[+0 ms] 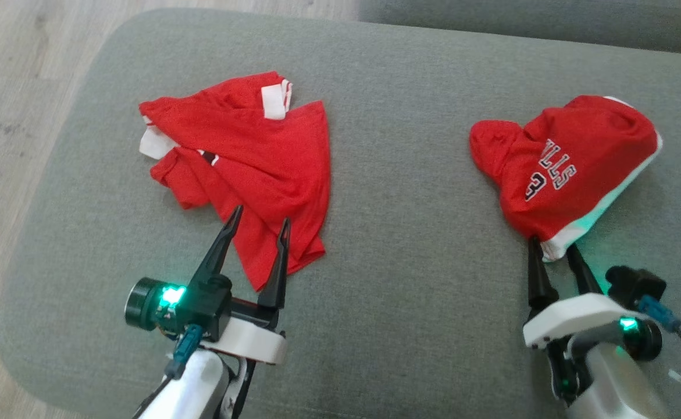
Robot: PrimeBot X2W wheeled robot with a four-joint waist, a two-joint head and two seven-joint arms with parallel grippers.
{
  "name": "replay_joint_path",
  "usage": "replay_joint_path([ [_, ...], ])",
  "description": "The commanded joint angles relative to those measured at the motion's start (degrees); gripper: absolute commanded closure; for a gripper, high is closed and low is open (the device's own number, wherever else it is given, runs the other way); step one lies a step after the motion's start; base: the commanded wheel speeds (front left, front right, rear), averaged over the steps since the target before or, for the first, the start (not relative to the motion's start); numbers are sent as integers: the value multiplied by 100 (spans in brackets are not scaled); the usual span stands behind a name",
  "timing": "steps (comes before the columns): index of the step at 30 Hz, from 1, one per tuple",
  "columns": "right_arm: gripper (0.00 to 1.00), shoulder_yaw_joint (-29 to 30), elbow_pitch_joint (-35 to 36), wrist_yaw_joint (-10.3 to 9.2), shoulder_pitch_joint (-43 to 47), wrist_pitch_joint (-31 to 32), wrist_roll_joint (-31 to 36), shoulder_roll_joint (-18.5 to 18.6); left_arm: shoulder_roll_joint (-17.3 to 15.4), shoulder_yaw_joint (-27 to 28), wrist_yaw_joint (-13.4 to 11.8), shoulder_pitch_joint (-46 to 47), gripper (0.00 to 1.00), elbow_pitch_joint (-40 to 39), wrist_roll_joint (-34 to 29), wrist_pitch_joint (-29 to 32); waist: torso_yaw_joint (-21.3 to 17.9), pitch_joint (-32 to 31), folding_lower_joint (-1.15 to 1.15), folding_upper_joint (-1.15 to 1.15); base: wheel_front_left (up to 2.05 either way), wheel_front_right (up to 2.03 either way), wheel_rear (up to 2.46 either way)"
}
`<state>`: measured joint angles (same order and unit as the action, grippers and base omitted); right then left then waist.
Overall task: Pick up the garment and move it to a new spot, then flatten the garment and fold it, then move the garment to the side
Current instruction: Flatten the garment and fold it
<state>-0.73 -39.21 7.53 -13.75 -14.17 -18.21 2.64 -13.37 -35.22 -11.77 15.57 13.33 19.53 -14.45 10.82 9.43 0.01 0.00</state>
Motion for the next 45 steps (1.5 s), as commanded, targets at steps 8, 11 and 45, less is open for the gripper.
replay_joint_path([
  [8,100,-352,-88,-4,-520,-80,-265,23,42,484,143,165,0,26,-222,-54,59,-73,-1,0,0,0,0],
  [11,100,-241,239,-4,-336,-81,-237,23,84,551,173,74,0,48,-256,-54,-36,-242,-1,0,0,0,0],
  [45,100,1812,3096,-4,-2018,1827,1184,189,529,1140,532,-546,0,139,-543,-55,57,-956,-1,0,0,0,0],
])
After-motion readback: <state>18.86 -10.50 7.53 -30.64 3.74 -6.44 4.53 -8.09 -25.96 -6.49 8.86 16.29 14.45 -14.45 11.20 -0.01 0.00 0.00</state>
